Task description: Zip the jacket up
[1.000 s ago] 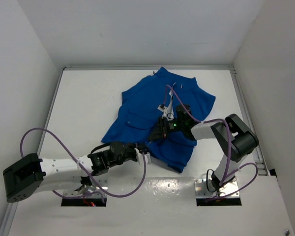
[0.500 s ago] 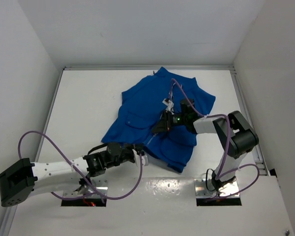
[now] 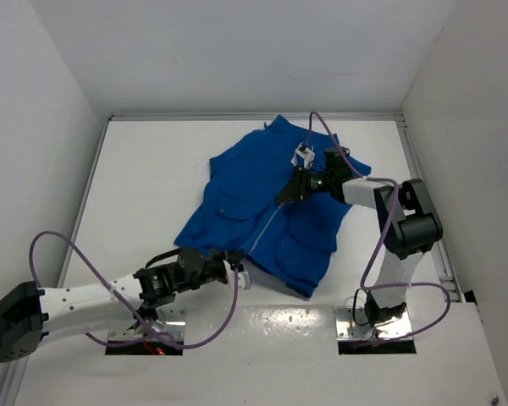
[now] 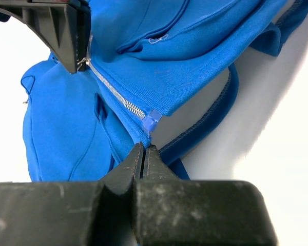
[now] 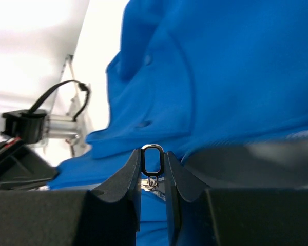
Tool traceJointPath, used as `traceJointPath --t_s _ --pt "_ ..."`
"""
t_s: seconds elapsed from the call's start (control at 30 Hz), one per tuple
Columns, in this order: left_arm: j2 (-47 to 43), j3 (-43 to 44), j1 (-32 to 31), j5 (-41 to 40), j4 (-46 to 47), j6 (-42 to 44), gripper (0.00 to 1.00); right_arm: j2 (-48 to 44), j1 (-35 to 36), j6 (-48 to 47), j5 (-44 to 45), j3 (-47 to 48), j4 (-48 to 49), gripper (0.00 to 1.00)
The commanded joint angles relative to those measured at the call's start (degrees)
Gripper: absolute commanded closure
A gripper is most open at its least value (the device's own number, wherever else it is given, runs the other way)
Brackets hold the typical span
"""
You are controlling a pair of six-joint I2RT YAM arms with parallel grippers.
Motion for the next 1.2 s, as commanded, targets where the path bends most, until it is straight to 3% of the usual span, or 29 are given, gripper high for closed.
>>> traceJointPath --t_s 0.0,0.23,0.93,1.17 --pt "-3.2 -0.4 -1.3 2.1 -1.9 0.6 1.00 1.7 -2.4 -7.7 2.7 5.9 -2.8 1.00" --pt "-11.3 -1.5 -1.8 5.7 -8.7 4.4 1.00 6.7 -5.4 -12.3 5.6 15.0 -5.8 1.00" --pt "-22.3 -0.5 -2.3 8.3 -22.0 7.9 1.00 20.2 -12.8 -16.6 16.7 40.4 -8.8 1.00" --pt "-24.2 0.6 -2.3 8.3 -26.3 8.4 1.00 22.4 -14.8 -20.8 21.9 43.7 -9.2 1.00"
